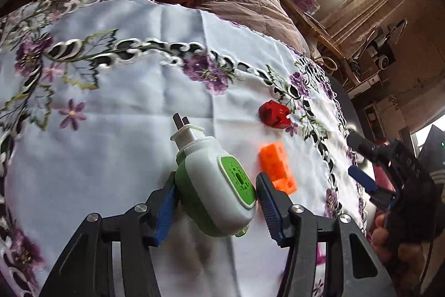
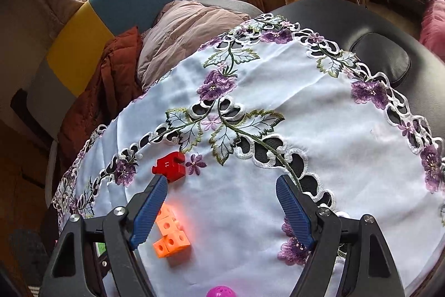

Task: Organize rigid objects
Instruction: 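Grasp the red puzzle piece with the right gripper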

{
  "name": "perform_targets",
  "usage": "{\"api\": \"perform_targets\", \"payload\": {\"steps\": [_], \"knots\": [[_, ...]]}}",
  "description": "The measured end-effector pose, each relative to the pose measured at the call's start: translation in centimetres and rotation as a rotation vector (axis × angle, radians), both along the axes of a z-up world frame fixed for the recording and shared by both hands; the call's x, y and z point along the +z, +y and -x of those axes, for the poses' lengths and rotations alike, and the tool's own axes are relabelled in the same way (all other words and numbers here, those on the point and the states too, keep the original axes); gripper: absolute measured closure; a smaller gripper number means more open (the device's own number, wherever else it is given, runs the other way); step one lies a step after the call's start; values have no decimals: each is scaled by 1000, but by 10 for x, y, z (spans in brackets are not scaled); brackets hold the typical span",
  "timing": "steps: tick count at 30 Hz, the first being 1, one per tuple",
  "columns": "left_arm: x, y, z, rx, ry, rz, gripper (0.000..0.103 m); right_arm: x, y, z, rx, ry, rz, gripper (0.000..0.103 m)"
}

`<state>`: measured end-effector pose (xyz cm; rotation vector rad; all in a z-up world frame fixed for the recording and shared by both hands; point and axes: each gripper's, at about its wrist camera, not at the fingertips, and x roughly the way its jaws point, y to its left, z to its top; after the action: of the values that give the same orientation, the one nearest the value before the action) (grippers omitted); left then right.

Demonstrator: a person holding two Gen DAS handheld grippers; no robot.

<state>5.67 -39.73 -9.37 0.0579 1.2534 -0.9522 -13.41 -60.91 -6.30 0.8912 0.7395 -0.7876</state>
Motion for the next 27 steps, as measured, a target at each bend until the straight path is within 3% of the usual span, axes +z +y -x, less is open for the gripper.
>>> {"api": "perform_targets", "payload": {"steps": [8,19,27], "knots": [[-2,76,27,-29,-117,-20,47,-7,0,-3,11,19,-18,22],[-9,74,32,-26,-142,9,49,-7,21,-29,158,49,19,22],[-10,80,33,-18,-134,26,49,-15,16,-88,289,186,59,22]]}}
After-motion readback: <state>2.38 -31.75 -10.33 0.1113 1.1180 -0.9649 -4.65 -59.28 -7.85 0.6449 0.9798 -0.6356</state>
